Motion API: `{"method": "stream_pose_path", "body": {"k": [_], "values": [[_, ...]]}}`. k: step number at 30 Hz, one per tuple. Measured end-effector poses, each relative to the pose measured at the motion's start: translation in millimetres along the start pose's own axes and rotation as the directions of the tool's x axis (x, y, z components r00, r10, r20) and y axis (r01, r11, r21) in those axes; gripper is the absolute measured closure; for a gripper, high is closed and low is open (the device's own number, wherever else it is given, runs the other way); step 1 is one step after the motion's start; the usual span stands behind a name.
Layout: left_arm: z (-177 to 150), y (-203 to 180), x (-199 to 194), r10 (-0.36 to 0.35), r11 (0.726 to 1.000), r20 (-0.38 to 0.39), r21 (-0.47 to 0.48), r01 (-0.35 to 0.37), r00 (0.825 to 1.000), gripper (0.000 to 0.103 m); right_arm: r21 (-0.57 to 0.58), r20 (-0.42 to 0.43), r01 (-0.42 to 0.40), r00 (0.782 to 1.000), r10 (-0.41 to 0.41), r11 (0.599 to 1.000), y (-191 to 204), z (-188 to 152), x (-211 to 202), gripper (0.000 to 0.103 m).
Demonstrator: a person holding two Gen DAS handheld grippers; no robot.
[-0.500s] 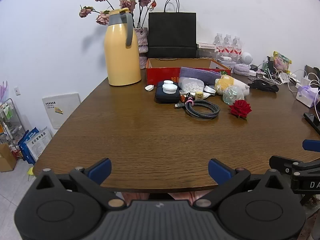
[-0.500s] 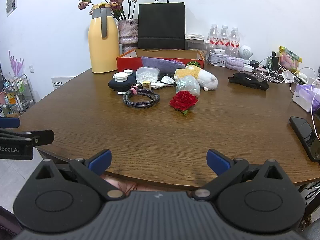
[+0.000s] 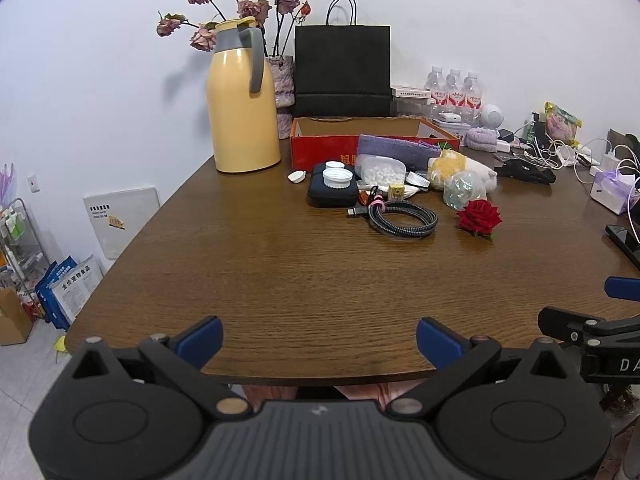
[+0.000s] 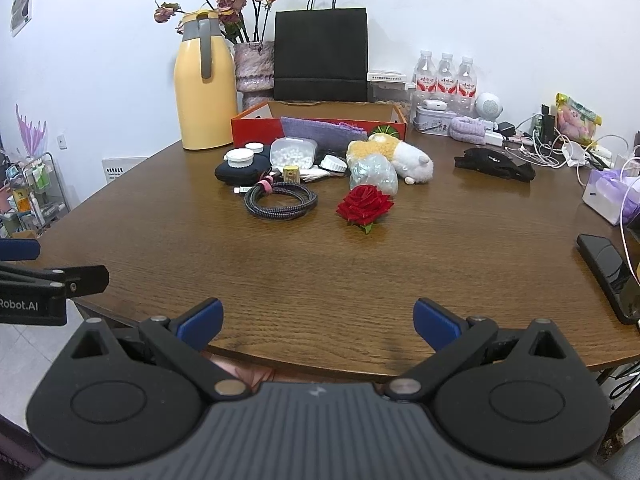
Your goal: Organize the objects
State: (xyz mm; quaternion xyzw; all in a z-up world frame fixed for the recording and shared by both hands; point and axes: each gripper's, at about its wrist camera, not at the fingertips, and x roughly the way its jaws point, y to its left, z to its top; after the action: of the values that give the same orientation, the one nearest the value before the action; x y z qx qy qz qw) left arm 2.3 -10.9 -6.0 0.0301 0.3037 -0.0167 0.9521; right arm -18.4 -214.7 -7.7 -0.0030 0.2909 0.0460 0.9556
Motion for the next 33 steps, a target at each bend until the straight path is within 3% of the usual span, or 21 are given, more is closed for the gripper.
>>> {"method": "stream_pose_path", "body": {"k": [27, 33], "values": [[1, -2, -3, -0.024, 1.000, 0.018, 0.016, 0.023, 1.000, 0.000, -0.009, 0.004, 0.003, 1.000, -0.003, 1.000, 1, 0, -1, 0.000], [11, 2, 16, -0.069, 0.992, 0.073, 0.110, 0.061, 0.995, 0.001, -0.025, 0.053, 0.073, 0.996, -0.072, 0.997, -13, 14, 15, 0.000]]}}
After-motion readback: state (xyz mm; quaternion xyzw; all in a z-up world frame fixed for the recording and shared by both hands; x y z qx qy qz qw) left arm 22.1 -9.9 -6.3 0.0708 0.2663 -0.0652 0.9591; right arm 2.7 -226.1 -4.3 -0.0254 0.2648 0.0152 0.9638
